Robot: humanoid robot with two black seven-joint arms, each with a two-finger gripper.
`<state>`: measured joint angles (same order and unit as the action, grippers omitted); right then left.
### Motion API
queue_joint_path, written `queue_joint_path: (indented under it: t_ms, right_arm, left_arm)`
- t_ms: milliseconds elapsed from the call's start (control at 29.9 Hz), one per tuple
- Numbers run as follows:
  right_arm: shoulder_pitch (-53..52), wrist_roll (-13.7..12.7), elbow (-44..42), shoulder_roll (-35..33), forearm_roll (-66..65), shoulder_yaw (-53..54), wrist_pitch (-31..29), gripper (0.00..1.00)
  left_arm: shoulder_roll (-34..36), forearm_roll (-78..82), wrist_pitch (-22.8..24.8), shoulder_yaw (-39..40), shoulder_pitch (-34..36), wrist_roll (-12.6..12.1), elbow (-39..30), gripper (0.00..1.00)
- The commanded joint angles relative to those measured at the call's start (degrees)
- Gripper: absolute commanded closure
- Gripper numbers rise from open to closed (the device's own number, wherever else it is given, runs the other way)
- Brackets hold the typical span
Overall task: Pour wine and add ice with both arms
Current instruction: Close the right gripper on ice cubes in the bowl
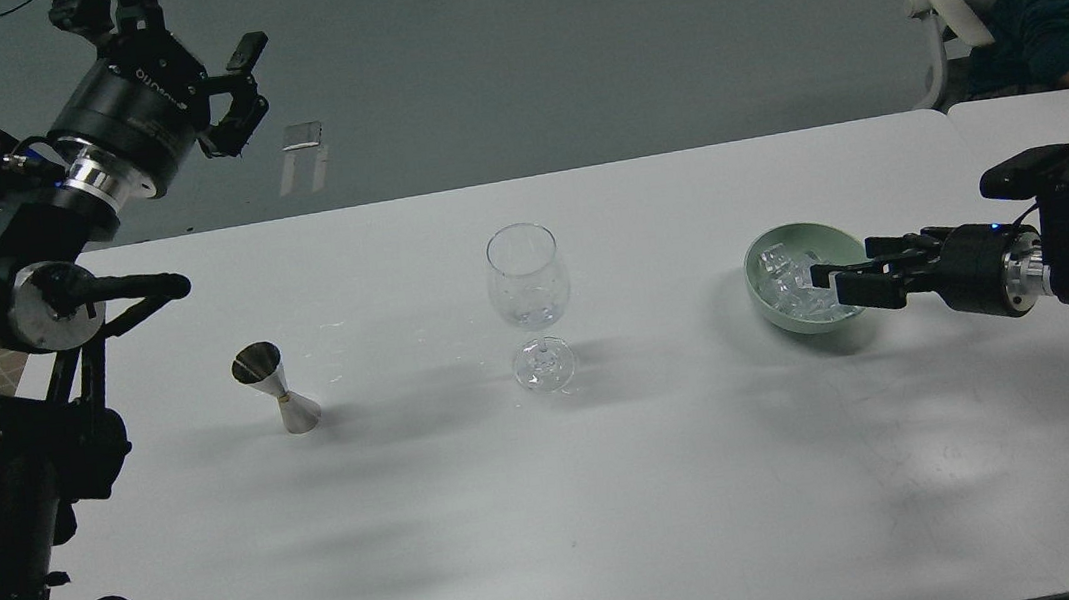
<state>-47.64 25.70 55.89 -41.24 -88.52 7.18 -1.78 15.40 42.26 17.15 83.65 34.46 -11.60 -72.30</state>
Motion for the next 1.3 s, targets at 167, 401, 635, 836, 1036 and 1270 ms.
queue_joint_path:
  t_ms: [167, 401, 635, 836, 1036, 1270]
  right_arm:
    - [-0.08, -0.12, 0.01, 0.45, 0.01, -0.06, 0.03, 0.46]
    - [0.09, -0.38, -0.96, 0.80, 0.01, -0.06, 0.03, 0.47]
    - [-0.17, -0.91, -4.30, 4.31, 0.01, -0.06, 0.03, 0.47]
    - [-0.08, -0.91, -4.74, 4.94, 0.01, -0.06, 0.11, 0.47]
    - [0.09, -0.91, -4.83, 4.94, 0.01, -0.15, 0.11, 0.47]
    - [0.36, -0.91, -4.74, 5.02, 0.01, -0.15, 0.11, 0.47]
  left_arm:
    - [-0.02, -0.08, 0.08, 0.11, -0.09, 0.00, -0.74, 0.02]
    - [0.07, -0.08, 0.08, 0.19, -0.53, 0.00, -1.35, 0.02]
    - [-0.02, -0.08, 0.08, 0.28, -0.88, 0.00, -2.40, 0.02]
    - [0.16, -0.08, 0.08, 0.28, -0.88, 0.00, -2.85, 0.02]
    - [-0.02, -0.08, 0.08, 0.37, -1.15, 0.00, -2.85, 0.02]
    - [-0.02, -0.08, 0.08, 0.37, -1.24, 0.00, -2.93, 0.02]
